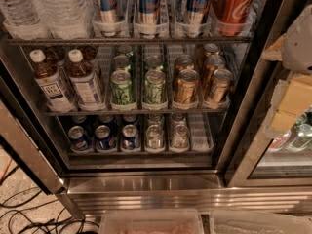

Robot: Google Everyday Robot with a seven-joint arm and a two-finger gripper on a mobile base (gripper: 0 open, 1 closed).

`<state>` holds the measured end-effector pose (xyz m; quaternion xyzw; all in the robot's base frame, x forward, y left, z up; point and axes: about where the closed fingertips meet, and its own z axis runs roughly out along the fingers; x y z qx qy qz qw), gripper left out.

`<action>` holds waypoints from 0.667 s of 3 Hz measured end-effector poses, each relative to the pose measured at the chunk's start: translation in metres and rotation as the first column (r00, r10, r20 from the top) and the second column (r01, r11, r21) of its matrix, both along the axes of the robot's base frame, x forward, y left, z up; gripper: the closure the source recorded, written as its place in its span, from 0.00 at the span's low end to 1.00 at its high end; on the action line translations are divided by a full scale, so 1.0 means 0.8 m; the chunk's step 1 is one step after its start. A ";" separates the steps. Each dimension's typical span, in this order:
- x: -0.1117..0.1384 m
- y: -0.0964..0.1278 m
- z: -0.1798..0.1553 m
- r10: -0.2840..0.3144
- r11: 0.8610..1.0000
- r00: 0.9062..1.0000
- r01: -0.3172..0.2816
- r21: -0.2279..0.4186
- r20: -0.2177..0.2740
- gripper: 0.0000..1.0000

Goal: Pick redbull can from top shelf of fridge

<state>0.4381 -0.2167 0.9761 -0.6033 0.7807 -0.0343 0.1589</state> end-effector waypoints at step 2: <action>0.006 0.004 -0.009 -0.009 1.000 1.000 0.009 0.008 -0.004 0.00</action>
Offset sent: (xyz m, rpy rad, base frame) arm 0.0095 0.0061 -0.0199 0.0166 0.0310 -0.0209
